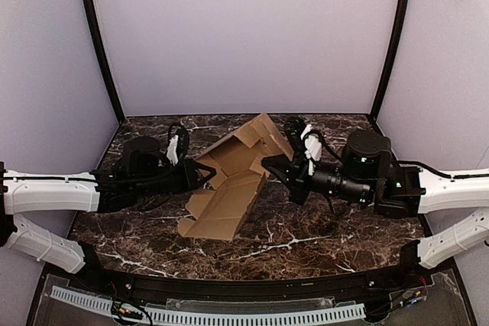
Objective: Fold the paper box
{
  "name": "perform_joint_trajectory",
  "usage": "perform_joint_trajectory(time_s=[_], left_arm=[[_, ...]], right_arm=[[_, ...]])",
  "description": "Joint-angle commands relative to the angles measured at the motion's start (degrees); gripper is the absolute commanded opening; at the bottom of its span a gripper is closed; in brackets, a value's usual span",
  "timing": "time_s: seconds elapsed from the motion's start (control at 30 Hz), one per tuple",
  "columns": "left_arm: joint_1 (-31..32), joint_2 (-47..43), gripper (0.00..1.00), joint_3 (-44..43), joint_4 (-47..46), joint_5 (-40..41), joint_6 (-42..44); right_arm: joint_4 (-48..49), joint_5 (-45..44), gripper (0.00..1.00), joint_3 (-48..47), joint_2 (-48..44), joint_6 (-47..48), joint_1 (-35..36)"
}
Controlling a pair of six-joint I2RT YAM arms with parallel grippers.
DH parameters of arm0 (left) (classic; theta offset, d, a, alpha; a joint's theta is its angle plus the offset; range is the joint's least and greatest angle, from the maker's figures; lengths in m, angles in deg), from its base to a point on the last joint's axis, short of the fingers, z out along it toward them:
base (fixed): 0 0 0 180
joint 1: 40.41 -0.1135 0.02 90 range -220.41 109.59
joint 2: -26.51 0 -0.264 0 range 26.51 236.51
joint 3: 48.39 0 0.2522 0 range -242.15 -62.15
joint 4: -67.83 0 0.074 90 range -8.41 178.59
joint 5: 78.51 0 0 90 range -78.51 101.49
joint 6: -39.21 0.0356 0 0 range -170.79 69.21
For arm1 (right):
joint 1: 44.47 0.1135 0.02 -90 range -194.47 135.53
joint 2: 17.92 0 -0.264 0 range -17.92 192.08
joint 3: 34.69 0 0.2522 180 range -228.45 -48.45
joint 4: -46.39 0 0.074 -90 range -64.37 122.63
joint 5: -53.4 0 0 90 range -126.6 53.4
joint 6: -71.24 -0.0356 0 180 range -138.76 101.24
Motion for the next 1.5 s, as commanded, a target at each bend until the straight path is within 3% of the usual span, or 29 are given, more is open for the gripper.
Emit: perform_joint_trajectory(time_s=[0.0,0.27,0.63,0.77,1.47], left_arm=[[0.2,-0.9,0.0,-0.8,1.8,1.9,1.8],[0.3,-2.3,0.0,-0.8,5.6,9.3,4.7],[0.0,-2.1,0.0,-1.8,6.7,10.7,9.8],[-0.5,-1.3,0.01,-2.3,6.1,9.4,12.0],[-0.6,0.3,0.0,-1.2,2.7,4.9,20.5]], right_arm=[[-3.8,-0.8,0.0,0.0,-2.0,-2.3,0.6],[-8.2,0.3,0.02,3.6,-8.3,-5.0,0.7],[-20.1,4.0,0.31,7.4,-18.9,-6.0,0.7],[-22.0,1.3,0.34,7.3,-21.8,-6.2,0.7],[-25.1,3.5,0.42,-3.6,-11.3,-4.6,0.1]])
